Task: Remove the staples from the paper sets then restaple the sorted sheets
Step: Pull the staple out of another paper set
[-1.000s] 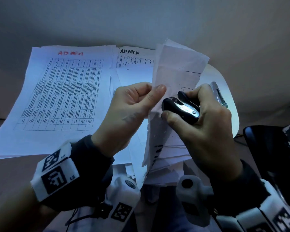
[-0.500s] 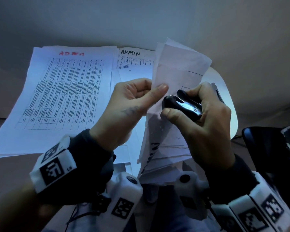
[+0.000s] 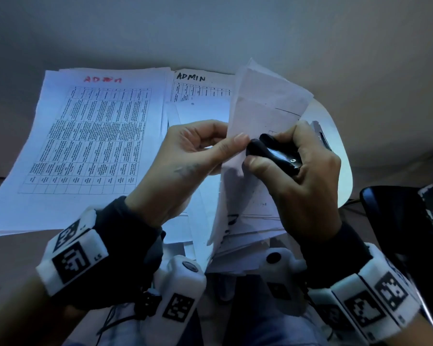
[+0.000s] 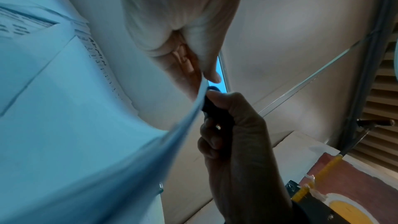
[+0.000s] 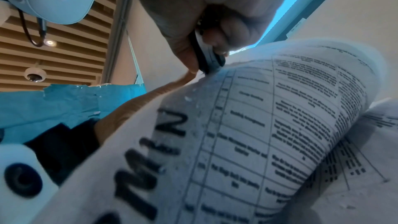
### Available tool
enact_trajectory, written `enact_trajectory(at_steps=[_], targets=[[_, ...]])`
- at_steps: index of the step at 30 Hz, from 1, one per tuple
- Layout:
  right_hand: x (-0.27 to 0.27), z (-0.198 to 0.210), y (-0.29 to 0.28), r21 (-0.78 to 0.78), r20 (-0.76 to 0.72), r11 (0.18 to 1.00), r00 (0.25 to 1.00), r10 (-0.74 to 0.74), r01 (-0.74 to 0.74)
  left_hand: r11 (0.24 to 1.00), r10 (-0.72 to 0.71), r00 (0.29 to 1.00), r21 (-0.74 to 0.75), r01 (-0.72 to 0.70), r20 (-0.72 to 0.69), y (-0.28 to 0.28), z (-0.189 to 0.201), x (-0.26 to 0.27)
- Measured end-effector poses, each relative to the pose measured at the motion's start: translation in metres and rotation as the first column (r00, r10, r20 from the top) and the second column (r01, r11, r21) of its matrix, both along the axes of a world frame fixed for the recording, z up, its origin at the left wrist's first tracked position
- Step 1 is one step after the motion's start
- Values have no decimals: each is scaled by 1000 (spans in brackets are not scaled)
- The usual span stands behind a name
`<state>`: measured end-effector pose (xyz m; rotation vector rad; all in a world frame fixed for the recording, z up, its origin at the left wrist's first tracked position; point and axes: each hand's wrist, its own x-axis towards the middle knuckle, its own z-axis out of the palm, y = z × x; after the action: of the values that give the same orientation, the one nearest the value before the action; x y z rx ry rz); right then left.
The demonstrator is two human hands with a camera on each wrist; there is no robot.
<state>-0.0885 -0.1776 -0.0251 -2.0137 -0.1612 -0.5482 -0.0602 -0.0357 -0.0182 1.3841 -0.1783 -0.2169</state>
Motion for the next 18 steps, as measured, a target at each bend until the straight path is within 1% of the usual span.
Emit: enact_trajectory(at_steps=[2, 4, 6, 9, 12, 15, 18], targets=[[0, 1, -3, 85, -72, 996, 997, 14, -8, 1000, 15, 1000, 8, -15, 0, 0, 1, 0], [1, 2, -7, 209, -133, 977, 989, 59, -30, 1000, 22, 1000, 12, -21, -8, -1, 2, 1], [3, 2, -13, 285, -158, 958, 984, 79, -31, 999, 26, 1000, 34, -26, -16, -1, 2, 2], [9, 4, -21, 238, -143, 971, 988, 64, -29, 998, 37, 999, 51, -35, -25, 0, 3, 6], [15, 8, -27, 181, -129, 983, 989, 67, -43, 998, 38, 999, 56, -38, 0, -1, 9, 11], [22, 17, -34, 200, -119, 973, 983, 138, -113, 998, 6, 999, 69, -9, 42, -1, 17, 19], [40, 35, -40, 279, -77, 950, 983, 167, -139, 991, -74, 995, 114, 65, 71, -1, 24, 22]])
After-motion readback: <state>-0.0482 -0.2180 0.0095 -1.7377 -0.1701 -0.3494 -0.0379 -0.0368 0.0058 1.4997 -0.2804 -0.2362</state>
